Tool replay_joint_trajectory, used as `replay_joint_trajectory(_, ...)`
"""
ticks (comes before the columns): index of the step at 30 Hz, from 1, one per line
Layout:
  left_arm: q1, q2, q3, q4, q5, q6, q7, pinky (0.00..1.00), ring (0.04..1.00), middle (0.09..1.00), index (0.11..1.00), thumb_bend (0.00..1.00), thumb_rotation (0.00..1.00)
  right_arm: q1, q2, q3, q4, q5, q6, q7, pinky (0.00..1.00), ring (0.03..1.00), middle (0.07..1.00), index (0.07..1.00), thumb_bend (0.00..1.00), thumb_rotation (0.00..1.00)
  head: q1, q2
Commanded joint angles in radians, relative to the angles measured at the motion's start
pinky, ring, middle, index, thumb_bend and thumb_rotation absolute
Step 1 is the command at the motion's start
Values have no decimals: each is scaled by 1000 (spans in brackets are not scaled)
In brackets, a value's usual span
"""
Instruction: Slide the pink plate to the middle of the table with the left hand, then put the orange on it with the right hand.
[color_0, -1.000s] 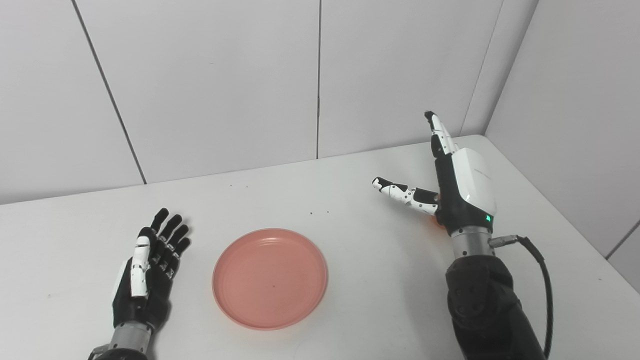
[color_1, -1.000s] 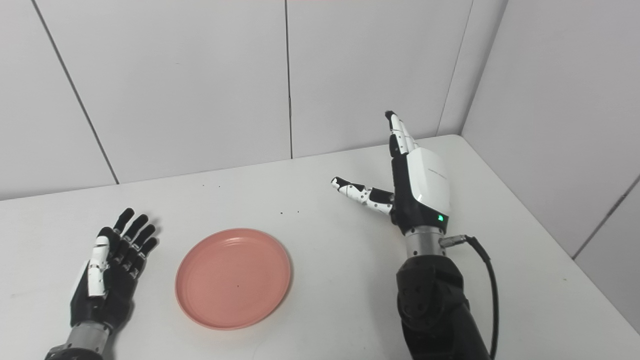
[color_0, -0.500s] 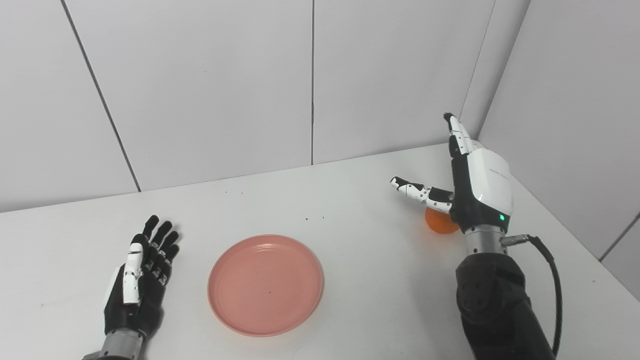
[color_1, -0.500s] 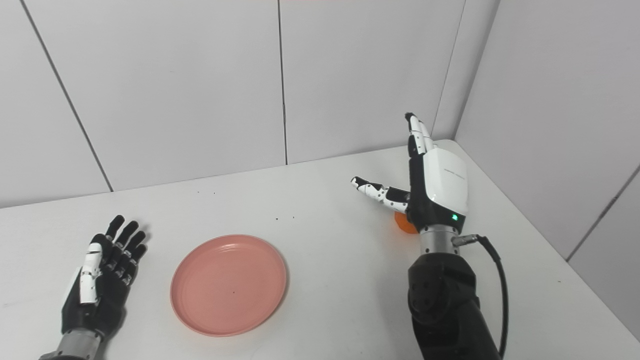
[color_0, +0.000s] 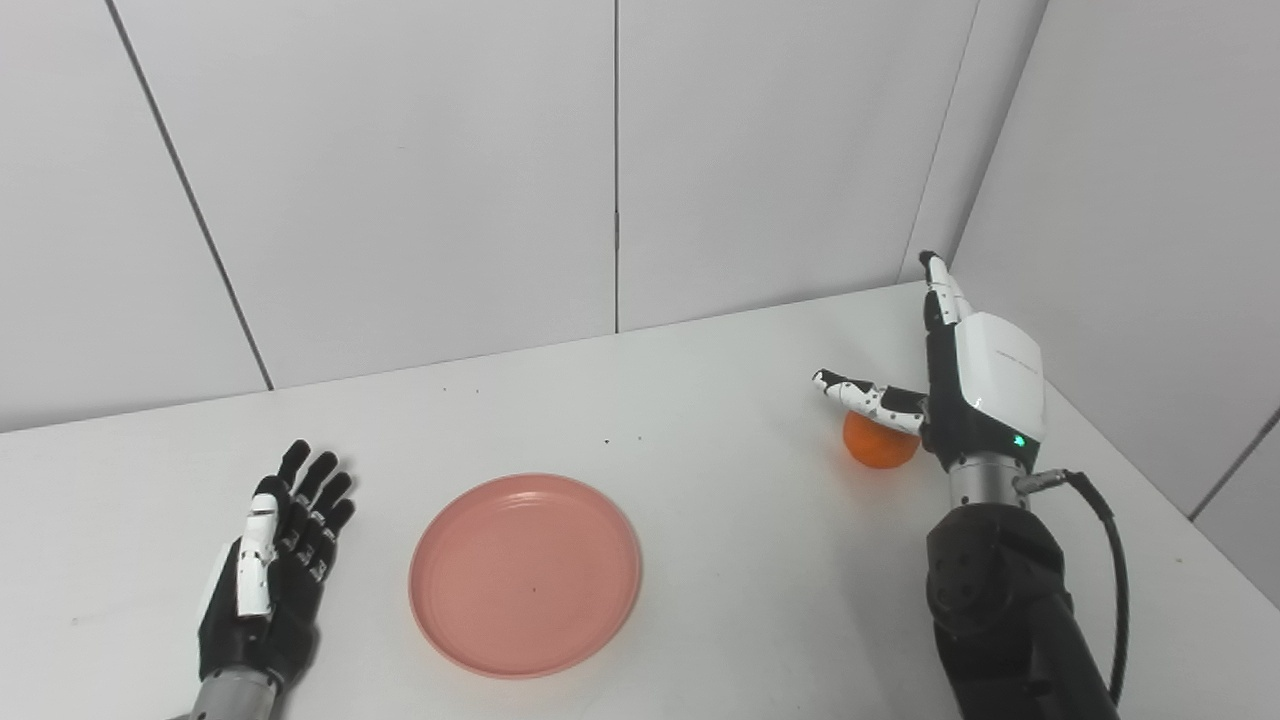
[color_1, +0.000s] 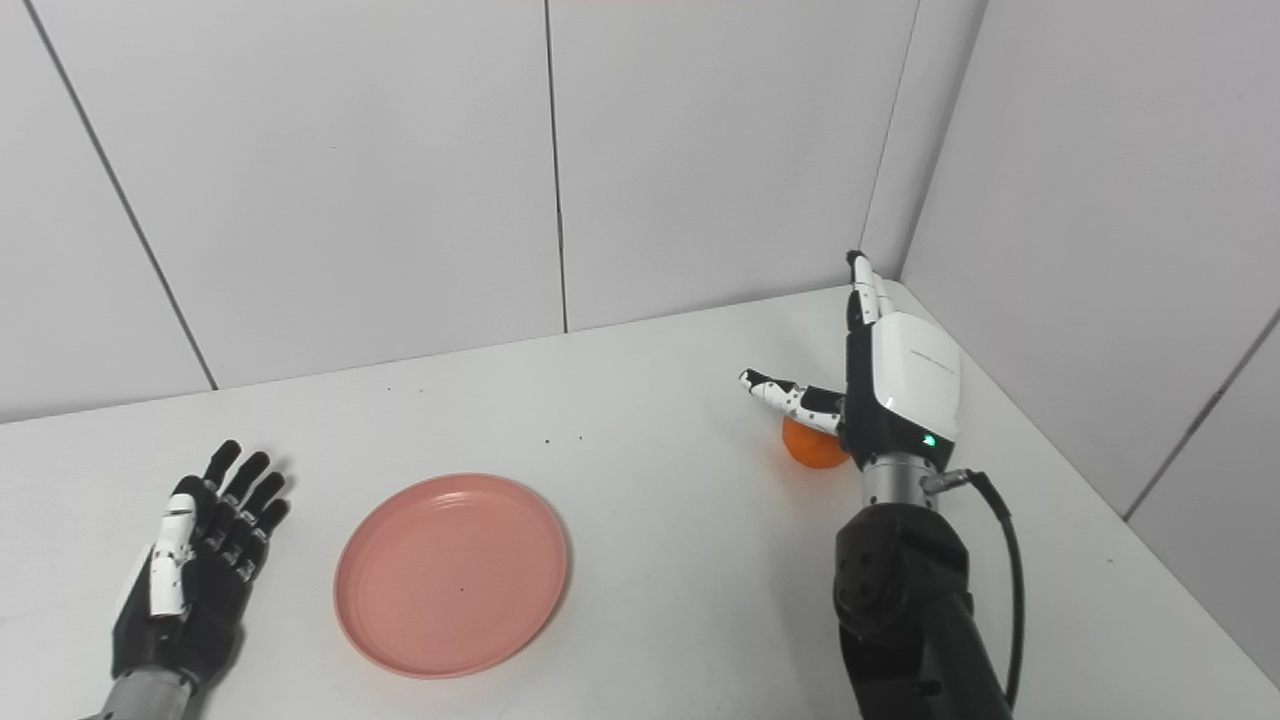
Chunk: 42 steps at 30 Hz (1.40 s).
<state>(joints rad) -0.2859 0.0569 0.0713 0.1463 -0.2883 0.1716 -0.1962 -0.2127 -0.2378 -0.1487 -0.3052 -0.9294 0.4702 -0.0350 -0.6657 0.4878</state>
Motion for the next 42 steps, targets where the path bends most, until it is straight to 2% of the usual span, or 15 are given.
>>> replay_joint_trajectory(1, 8, 1, -3, -11, 7, 27, 11, 974, 949, 953, 951, 319, 1000, -30, -10, -17, -9, -20, -1, 2, 707, 865, 928, 967, 861, 475, 1, 1)
replay_joint_trajectory(7, 11, 1, -4, -33, 7, 49, 16, 976, 954, 958, 955, 313, 1000, -29, -17, -36, 28, -6, -1, 30, 738, 897, 956, 986, 914, 474, 1, 8)
replay_joint_trajectory(15, 10, 4, -4, -29, 3, 40, 7, 972, 948, 954, 951, 312, 1000, -28, -36, -32, 84, 13, -2, 30, 736, 903, 959, 981, 970, 509, 2, 14)
replay_joint_trajectory(27, 12, 1, -4, -47, 6, 52, 13, 965, 940, 945, 946, 310, 1000, -42, -44, -33, 148, 22, -1, 86, 746, 917, 958, 985, 995, 536, 4, 22)
replay_joint_trajectory(37, 10, -1, -1, -55, 7, 63, 19, 957, 931, 934, 934, 305, 1000, -55, -58, -31, 185, 50, -1, 82, 762, 900, 936, 971, 982, 471, 3, 28)
replay_joint_trajectory(42, 7, 3, -1, -46, 10, 59, 17, 961, 933, 939, 941, 306, 1000, -65, -47, -57, 193, 54, -1, 112, 672, 840, 929, 962, 972, 442, 2, 32)
